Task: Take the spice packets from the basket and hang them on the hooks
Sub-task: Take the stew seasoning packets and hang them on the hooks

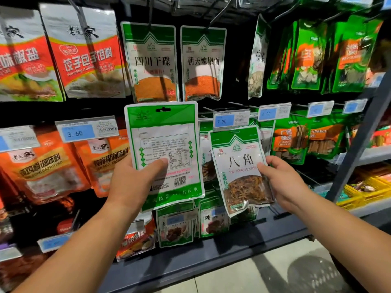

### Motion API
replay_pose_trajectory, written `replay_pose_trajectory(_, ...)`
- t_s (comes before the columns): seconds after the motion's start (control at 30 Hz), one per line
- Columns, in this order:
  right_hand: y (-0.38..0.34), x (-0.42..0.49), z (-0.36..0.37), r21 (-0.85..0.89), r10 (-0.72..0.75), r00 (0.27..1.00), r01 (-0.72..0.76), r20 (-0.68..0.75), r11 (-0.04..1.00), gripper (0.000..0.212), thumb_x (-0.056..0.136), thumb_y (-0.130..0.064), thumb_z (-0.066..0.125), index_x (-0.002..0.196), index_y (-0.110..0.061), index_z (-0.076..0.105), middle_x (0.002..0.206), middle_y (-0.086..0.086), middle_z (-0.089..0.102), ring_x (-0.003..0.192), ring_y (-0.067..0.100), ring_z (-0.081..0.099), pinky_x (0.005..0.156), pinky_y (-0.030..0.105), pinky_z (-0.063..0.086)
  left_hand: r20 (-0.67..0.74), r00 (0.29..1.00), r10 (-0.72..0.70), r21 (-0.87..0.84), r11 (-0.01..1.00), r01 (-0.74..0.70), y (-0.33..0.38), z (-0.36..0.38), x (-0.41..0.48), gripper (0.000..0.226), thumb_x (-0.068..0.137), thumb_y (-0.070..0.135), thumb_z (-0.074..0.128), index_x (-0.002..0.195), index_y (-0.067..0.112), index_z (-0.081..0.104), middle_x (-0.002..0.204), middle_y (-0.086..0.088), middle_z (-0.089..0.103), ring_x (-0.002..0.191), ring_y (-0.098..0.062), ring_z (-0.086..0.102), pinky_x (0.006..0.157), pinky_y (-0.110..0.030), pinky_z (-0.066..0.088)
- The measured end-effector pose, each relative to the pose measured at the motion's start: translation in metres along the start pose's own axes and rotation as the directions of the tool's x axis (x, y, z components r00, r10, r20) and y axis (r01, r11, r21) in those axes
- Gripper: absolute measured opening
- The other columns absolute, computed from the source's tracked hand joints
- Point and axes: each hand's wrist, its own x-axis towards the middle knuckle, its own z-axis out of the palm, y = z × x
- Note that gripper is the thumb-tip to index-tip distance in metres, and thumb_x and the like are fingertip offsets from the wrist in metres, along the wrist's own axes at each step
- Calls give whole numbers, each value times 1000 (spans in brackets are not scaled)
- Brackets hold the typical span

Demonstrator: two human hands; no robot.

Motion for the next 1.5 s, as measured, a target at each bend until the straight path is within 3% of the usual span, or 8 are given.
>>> replay_pose_trajectory(0.33,-9,10,17,40,-31,999,32,-42,999,10,104,-15,58,98,-16,67,103,10,76,102,33,72,98,53,56,9,1000,-18,-15,1000,18,-2,9,1,10,86,20,79,93,25,75,88,2,80,79,-21,77,64,-36,57)
replay_pose_trajectory(0.5,-9,16,22,52,-39,997,42,-59,998,10,104,-12,58,99,-17,66,105,9,76,87,22,72,76,37,58,13,1000,-20,-6,1000,21,-4,9,3,10,87,19,79,94,24,75,88,1,80,78,-21,76,61,-35,56)
replay_pose_trajectory(0.6,-8,17,24,32,-32,998,34,-58,999,10,104,-13,58,99,-16,65,100,9,75,57,7,67,47,21,50,18,1000,-14,-10,1000,14,-3,8,3,12,88,17,77,98,22,74,88,4,79,74,-14,75,56,-27,57)
replay_pose_trajectory(0.67,-7,17,26,27,-21,998,23,-65,999,10,103,-12,58,97,-16,66,97,8,74,46,2,62,40,17,45,25,1000,-14,-14,1000,14,-3,7,4,12,89,16,77,99,20,74,86,6,79,71,-9,74,54,-22,56)
replay_pose_trajectory(1.0,-10,18,34,4,-54,995,55,-84,999,11,101,-8,58,94,-6,66,91,16,74,43,2,57,42,19,43,40,999,-4,-33,999,5,-4,7,8,10,89,13,76,97,19,72,80,9,78,66,-7,73,52,-19,53)
replay_pose_trajectory(1.13,-11,16,29,-41,-45,994,42,-96,998,13,99,-8,58,96,5,60,86,17,64,38,6,43,37,21,32,43,999,2,-24,1000,-1,-5,4,8,10,89,14,76,96,19,72,78,9,77,66,-7,72,53,-19,53)
replay_pose_trajectory(1.27,-15,12,25,-25,-59,988,56,-146,998,16,96,-10,59,81,-11,59,87,16,60,62,25,41,57,32,37,48,999,9,-29,1000,-8,-3,5,5,12,90,13,75,100,18,73,83,7,79,70,-8,74,54,-18,54)
replay_pose_trajectory(1.5,-17,3,20,27,-72,983,78,-166,997,14,97,-6,58,84,-9,61,80,7,66,58,18,53,47,27,39,59,998,14,-58,998,-11,0,9,3,13,90,11,75,96,22,71,80,14,78,67,-4,73,51,-16,53)
